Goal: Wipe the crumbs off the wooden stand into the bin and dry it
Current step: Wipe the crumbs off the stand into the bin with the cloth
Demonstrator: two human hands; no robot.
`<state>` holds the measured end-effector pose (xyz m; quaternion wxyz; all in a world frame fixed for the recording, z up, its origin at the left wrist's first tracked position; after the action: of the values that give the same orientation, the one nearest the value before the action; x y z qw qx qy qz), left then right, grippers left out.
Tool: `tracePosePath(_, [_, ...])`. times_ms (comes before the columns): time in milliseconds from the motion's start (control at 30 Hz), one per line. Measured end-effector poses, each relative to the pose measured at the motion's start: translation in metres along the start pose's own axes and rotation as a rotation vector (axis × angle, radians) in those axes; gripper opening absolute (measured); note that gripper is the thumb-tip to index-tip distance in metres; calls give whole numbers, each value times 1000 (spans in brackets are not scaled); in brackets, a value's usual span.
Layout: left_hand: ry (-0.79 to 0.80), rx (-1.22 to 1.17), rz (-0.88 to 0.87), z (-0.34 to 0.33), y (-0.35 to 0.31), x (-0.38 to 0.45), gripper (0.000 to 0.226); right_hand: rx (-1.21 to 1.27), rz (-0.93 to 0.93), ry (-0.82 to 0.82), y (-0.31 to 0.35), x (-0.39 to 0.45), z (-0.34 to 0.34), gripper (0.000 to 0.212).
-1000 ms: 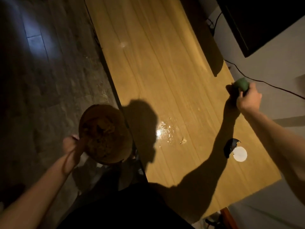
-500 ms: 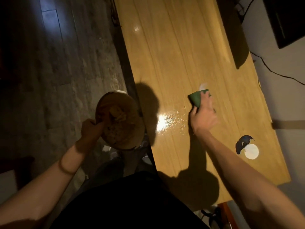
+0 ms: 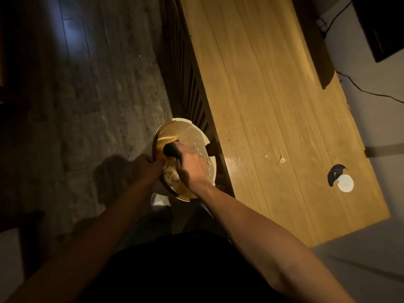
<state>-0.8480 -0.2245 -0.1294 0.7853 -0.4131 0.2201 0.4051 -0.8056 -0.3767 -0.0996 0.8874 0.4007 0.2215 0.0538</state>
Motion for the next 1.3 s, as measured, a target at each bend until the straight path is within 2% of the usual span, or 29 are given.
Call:
tracePosePath(233, [53,89,2,-13,12,-18,41,70,-109,-198,-30,-36,35,49])
tracePosePath(333, [47,116,-1,-19,17,-24,44,214,-107,-317,-53,-53,77,42])
tracePosePath(467, [-44,49,61,-23,17,-31,49,316,-122,-494,-94,-73,148,33])
tracePosePath(533, [-74,167,6,-26,13,-34,47,325,-102,-581,-117,-82,188,31])
tracePosePath(633, [-121,215,-17,-34,12,-38,38,299,-151,-666,-160,-86,250,32])
tracePosePath(733, [-148,176,19,-43,16,-42,42,240,-267,-727,-211,-84,311,36])
tracePosePath(867, [-187,86,44,-47,17,-48,31,81,-375,-728,-272,-73,380,36])
tracePosePath(967, [-196,9,-11,-48,12,-54,30,-20,-485,-736,-311,-58,420,34])
tracePosePath(1067, [-189,-22,-22,-50,1,-61,32,-58,-570,-729,-335,-46,433,33])
tracePosePath(1133, [-201,-13,-15,-52,-5,-62,30,-77,-584,-698,-333,-43,419,39])
tracePosePath(1300, [-275,41,-32,-50,-6,-57,37,-248,-407,-712,-284,-49,347,49])
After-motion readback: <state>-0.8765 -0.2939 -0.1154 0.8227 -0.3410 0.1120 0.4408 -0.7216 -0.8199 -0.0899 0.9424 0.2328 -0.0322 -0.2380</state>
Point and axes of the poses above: each hand's wrist, its own x-axis towards the middle knuckle, its own z-axis out of the back of the hand, y = z × x, the point moved 5 cm from there along x, towards the middle knuckle, and after that the axes turned 11 degrees about x, right-handed, at the moved point
